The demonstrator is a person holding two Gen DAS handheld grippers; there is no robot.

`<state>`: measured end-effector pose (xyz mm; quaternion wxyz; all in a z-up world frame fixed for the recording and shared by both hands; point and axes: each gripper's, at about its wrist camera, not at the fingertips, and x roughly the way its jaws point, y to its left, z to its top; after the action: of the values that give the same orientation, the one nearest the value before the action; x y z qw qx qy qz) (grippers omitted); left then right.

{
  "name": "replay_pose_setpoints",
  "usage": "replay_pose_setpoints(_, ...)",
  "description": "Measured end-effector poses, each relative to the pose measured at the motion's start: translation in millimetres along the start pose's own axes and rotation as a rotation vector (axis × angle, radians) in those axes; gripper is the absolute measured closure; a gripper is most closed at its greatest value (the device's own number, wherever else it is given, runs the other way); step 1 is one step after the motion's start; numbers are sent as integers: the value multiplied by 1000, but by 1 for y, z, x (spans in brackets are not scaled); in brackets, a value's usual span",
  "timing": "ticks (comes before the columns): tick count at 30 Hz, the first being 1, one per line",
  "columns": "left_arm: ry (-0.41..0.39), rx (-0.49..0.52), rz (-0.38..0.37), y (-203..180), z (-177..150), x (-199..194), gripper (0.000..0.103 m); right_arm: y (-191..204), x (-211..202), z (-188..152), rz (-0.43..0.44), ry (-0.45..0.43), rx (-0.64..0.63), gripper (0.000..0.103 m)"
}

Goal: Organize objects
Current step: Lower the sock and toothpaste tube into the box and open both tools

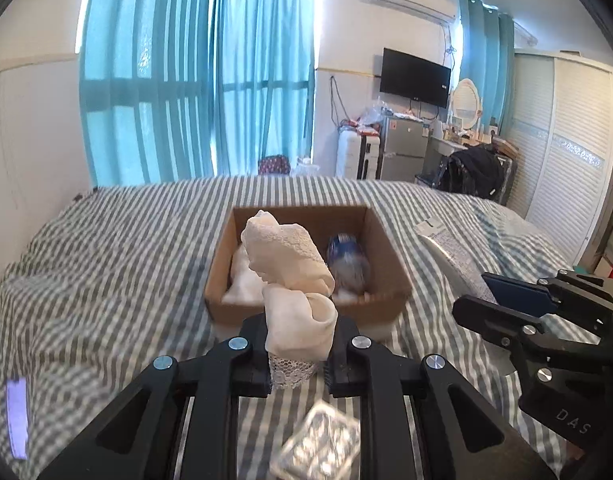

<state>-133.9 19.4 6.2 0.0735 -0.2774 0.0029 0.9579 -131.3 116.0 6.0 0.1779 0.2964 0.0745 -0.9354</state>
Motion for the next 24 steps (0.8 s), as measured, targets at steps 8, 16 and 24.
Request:
replay_pose_setpoints(8,-19,-7,2,8,39,54,85,-30,55,51,-22,-29,-8,77)
replay_pose_setpoints(16,-9,-12,9,15,52,107,85,-54,117,76,-26,-16,22,77)
replay_pose_setpoints(24,88,13,31,15,31,155,85,-68,179,59,-21,76,59,77)
